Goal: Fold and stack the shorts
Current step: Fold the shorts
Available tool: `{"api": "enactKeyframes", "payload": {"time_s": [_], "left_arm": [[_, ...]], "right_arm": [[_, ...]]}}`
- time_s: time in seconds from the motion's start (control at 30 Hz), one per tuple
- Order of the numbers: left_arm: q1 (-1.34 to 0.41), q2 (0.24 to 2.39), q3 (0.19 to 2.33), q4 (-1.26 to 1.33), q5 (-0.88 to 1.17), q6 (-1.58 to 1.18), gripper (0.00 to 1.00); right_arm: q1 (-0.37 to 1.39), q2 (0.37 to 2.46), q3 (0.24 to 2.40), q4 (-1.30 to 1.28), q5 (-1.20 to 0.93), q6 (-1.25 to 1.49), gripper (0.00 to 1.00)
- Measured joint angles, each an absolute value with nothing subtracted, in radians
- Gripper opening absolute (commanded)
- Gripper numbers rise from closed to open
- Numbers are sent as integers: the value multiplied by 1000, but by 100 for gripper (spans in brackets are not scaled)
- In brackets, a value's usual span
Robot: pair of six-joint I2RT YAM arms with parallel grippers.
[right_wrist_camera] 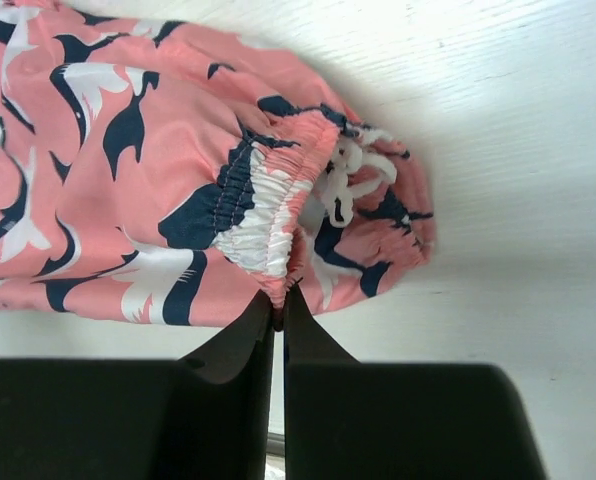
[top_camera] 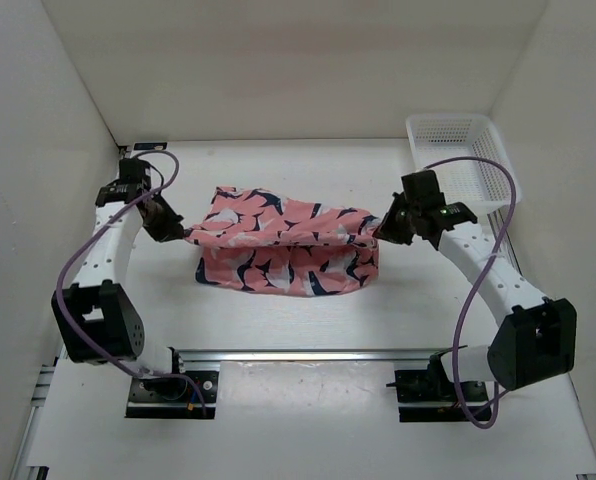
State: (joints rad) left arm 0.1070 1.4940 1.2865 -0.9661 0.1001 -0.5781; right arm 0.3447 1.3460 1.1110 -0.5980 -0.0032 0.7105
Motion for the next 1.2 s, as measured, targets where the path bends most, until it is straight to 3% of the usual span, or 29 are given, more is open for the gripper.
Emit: {"api": "enactKeyframes", "payload": {"time_s": [0.2, 0.23, 0.33, 0.37, 0.4, 0.43, 0.53, 0.67, 0.87, 0.97, 1.0, 1.07, 1.1, 1.2], "left_arm": [[35, 1439, 1150, -930, 123, -600, 10], [27, 1456, 1114, -928, 127, -603, 20], [23, 1544, 1037, -925, 124, -607, 43], [24, 1567, 1022, -922, 119, -605, 44], [25, 1584, 1009, -924, 115, -609, 52], [26, 1592, 1005, -928, 112, -608, 52], [28, 1588, 1021, -932, 110, -610, 52], [28, 1586, 1090, -930, 97, -610, 48], [28, 1588, 1117, -924, 72, -609, 41], [28, 1592, 1116, -923, 60, -610, 39], [28, 1594, 1115, -921, 57, -610, 37], [28, 1600, 1105, -916, 54, -609, 40], [28, 1605, 1098, -914, 53, -606, 44], [27, 1618, 1074, -907, 54, -600, 51]], "right_arm": [[270, 1322, 1013, -593, -3, 683, 0], [264, 1322, 984, -592, -4, 680, 0], [260, 1326, 879, -586, -4, 673, 32], [260, 1331, 854, -587, -6, 669, 47], [257, 1336, 832, -586, -7, 670, 59], [254, 1338, 815, -585, -10, 667, 67], [248, 1349, 800, -584, -25, 650, 76], [242, 1370, 801, -565, -44, 643, 75], [241, 1477, 800, -489, -109, 649, 63], [241, 1538, 802, -446, -153, 657, 44], [241, 1544, 802, -432, -158, 660, 28], [242, 1556, 801, -414, -160, 663, 13], [242, 1559, 801, -409, -161, 663, 0], [242, 1558, 801, -408, -152, 662, 0]]}}
